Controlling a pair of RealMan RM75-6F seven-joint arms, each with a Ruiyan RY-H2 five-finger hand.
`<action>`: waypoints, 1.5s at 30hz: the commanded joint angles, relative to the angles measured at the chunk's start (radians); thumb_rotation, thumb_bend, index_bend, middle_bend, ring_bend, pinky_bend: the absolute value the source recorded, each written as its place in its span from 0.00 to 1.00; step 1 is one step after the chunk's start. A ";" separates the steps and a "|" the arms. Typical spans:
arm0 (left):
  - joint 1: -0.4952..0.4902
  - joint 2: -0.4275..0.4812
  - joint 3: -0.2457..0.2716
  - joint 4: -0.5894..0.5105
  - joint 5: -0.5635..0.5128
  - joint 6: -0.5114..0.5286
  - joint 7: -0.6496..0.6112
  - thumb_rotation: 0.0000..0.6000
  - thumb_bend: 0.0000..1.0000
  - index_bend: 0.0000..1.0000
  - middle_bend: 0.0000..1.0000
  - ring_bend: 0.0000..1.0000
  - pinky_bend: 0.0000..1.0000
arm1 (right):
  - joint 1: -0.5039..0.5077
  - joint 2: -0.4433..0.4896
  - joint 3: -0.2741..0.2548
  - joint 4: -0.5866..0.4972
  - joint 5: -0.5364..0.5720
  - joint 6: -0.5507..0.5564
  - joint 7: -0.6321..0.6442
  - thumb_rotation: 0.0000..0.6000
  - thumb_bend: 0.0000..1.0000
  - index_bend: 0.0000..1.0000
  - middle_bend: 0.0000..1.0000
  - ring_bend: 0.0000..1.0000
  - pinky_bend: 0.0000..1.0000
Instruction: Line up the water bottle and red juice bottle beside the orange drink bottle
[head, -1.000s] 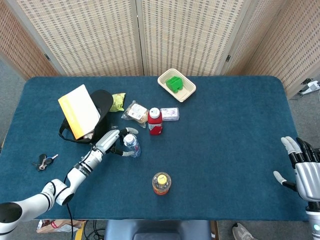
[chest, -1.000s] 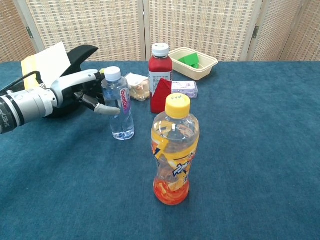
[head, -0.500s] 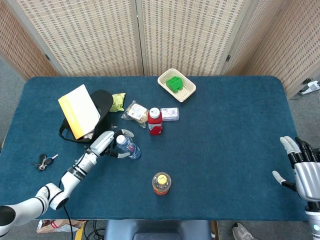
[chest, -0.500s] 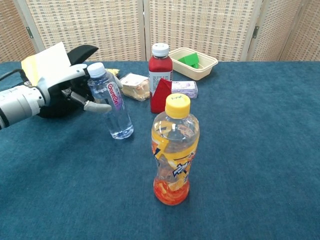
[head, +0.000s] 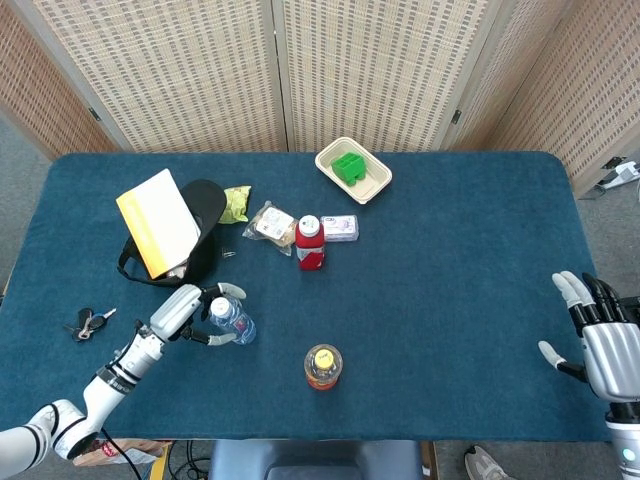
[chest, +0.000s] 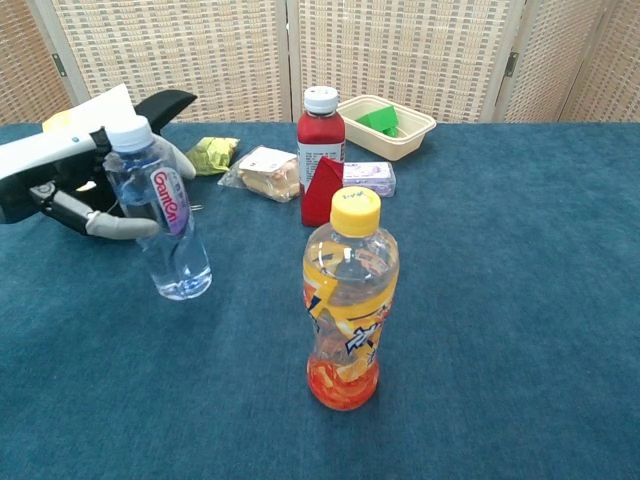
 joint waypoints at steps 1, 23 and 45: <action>0.019 0.022 0.028 -0.039 0.029 0.015 0.035 1.00 0.16 0.58 0.58 0.51 0.70 | -0.001 0.002 -0.002 -0.001 -0.002 0.000 0.000 1.00 0.21 0.06 0.11 0.00 0.10; 0.036 -0.041 0.089 -0.080 0.112 0.017 0.079 1.00 0.16 0.57 0.58 0.50 0.70 | -0.011 0.008 -0.010 0.002 -0.009 0.012 0.009 1.00 0.21 0.06 0.11 0.00 0.10; 0.042 -0.111 0.091 -0.001 0.124 0.028 0.122 1.00 0.16 0.52 0.57 0.49 0.70 | -0.021 0.009 -0.011 0.012 -0.006 0.021 0.021 1.00 0.21 0.06 0.11 0.00 0.10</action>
